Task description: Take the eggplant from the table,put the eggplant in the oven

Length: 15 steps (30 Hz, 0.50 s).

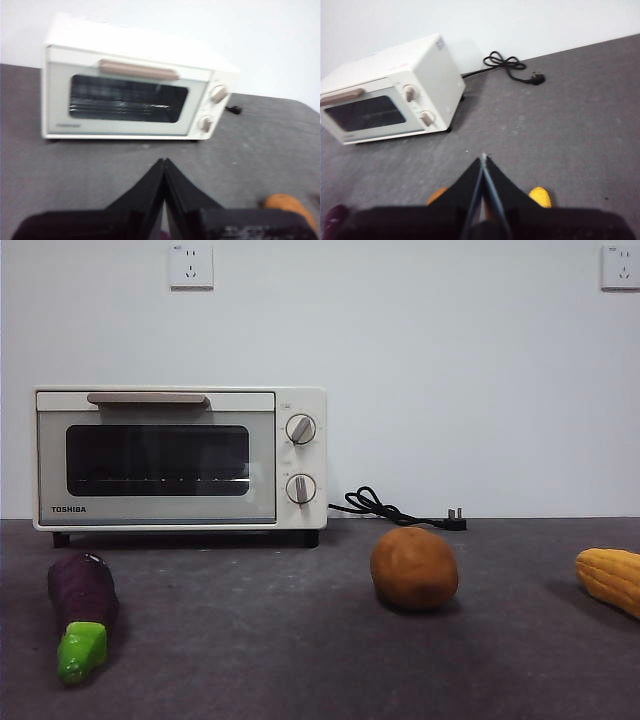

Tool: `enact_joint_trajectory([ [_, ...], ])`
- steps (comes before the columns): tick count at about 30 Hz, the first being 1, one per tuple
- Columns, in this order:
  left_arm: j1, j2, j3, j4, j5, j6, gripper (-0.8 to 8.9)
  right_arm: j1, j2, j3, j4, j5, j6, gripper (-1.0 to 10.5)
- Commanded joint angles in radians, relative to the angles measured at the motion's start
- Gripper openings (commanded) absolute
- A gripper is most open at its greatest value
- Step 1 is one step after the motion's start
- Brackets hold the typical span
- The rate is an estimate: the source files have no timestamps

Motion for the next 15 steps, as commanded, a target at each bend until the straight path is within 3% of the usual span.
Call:
enact_joint_trajectory([
  [1,0.004,0.074,0.100,-0.038,0.050,0.006,-0.05,0.000,0.084,0.113,-0.062,-0.039,-0.061,-0.1],
  [8,-0.008,0.277,0.396,-0.229,0.106,0.097,-0.06,0.016,0.278,0.373,-0.251,-0.169,-0.138,-0.1],
  [15,-0.084,0.420,0.632,-0.328,0.106,0.155,-0.05,0.131,0.407,0.557,-0.292,-0.249,-0.137,-0.1],
])
